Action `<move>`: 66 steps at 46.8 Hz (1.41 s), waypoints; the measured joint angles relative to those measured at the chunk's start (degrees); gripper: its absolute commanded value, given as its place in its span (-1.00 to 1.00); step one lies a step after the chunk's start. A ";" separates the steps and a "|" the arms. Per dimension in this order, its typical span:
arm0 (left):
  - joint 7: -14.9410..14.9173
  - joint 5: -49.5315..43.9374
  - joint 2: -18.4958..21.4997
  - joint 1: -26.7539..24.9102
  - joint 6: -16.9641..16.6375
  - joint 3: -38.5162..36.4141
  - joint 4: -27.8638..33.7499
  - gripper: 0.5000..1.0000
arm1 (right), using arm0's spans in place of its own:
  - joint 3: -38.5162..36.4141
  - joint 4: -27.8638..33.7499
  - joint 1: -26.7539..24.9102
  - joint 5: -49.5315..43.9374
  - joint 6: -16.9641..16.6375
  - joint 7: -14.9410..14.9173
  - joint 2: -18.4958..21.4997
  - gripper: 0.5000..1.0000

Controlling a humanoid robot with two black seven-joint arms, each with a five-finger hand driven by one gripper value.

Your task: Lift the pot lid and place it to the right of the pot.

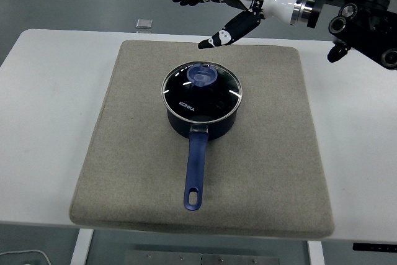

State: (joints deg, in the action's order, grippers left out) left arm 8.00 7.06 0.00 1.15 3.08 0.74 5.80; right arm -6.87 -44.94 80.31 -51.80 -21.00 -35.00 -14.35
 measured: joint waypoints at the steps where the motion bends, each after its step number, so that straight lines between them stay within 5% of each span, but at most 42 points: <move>1: 0.00 0.00 0.00 0.00 0.00 0.00 0.00 1.00 | 0.00 -0.26 -0.06 -0.40 0.08 0.00 0.05 0.60; 66: 0.00 -0.02 0.00 0.00 0.00 -0.01 0.00 1.00 | 0.43 -3.70 -3.53 -21.50 5.61 0.00 1.70 0.60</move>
State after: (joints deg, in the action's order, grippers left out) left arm 8.00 7.03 0.00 1.14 3.08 0.72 5.80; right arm -6.44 -48.64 76.78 -73.30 -15.39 -35.00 -12.65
